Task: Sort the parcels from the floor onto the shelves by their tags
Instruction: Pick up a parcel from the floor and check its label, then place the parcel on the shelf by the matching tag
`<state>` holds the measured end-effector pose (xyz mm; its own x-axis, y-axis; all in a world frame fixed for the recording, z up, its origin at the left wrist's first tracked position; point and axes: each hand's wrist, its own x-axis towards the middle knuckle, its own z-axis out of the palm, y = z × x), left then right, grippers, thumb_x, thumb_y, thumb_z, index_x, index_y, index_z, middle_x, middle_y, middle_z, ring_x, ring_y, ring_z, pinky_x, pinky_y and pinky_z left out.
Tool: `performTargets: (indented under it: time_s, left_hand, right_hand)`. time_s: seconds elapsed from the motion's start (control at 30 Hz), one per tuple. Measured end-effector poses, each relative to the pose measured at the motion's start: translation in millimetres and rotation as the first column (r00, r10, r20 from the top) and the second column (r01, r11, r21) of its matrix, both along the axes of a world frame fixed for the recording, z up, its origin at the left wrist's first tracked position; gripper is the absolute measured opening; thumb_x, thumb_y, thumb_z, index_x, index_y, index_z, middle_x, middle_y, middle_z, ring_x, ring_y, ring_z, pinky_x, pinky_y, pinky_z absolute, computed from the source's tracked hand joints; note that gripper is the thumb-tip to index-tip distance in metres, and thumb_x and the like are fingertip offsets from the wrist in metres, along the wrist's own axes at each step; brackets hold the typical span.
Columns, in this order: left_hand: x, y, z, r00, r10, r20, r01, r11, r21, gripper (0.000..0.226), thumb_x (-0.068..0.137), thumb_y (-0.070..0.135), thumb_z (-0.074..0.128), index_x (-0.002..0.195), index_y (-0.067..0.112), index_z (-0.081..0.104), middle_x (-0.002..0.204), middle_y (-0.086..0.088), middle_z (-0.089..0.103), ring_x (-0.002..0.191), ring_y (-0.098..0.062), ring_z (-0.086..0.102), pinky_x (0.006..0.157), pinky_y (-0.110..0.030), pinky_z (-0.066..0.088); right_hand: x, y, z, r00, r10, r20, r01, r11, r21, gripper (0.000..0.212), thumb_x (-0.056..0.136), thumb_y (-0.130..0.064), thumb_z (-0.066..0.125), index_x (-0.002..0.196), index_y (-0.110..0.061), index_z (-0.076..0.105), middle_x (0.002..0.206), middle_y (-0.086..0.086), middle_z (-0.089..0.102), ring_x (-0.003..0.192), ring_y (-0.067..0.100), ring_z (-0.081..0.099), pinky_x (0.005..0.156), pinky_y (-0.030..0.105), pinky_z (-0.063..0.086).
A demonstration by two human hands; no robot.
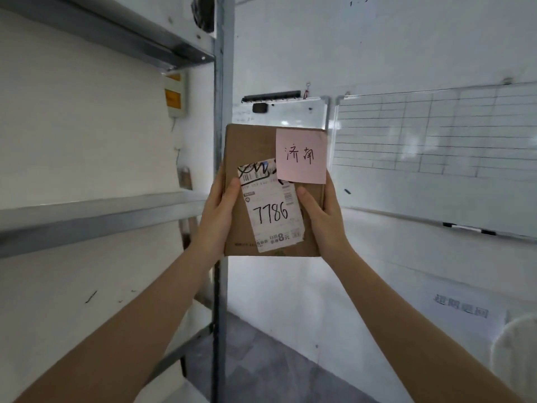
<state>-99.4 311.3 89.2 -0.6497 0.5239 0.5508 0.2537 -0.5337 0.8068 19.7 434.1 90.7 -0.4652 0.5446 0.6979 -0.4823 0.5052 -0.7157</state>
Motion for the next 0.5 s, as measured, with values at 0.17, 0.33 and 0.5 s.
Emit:
performTargets:
  time_s: [0.17, 0.33, 0.5]
  left_hand:
    - [-9.5, -62.4, -3.7, 0.975, 0.221, -0.019, -0.221, 0.975, 0.007, 0.047, 0.095, 0.037, 0.042, 0.141, 0.039, 0.032, 0.103, 0.024, 0.064, 0.090, 0.004, 0.066, 0.071, -0.017, 0.054]
    - [-16.1, -151.5, -5.4, 0.909, 0.415, -0.028, -0.415, 0.910, 0.012, 0.047, 0.095, 0.036, 0.043, 0.141, 0.036, 0.034, 0.123, 0.013, 0.061, 0.103, -0.002, 0.063, 0.082, -0.023, 0.054]
    - [-12.5, -266.2, -5.7, 0.794, 0.608, -0.008, -0.609, 0.794, 0.000, 0.048, 0.094, 0.038, 0.044, 0.141, 0.038, 0.033, 0.127, 0.007, 0.060, 0.108, -0.011, 0.062, 0.091, -0.036, 0.053]
  right_hand:
    - [-36.1, -41.4, -4.7, 0.978, 0.208, 0.023, -0.208, 0.978, 0.010, 0.062, 0.089, -0.029, 0.055, 0.143, -0.039, 0.026, 0.132, -0.005, 0.055, 0.112, 0.013, 0.061, 0.088, 0.036, 0.056]
    - [-77.1, -113.7, -7.4, 0.899, 0.436, 0.035, -0.436, 0.900, -0.027, 0.069, 0.084, -0.035, 0.057, 0.145, -0.035, 0.025, 0.134, -0.001, 0.055, 0.114, 0.016, 0.060, 0.090, 0.040, 0.055]
    - [-113.6, -219.6, -6.2, 0.796, 0.605, 0.034, -0.605, 0.796, -0.002, 0.066, 0.090, -0.031, 0.057, 0.146, -0.033, 0.023, 0.140, -0.004, 0.049, 0.122, 0.013, 0.053, 0.097, 0.039, 0.050]
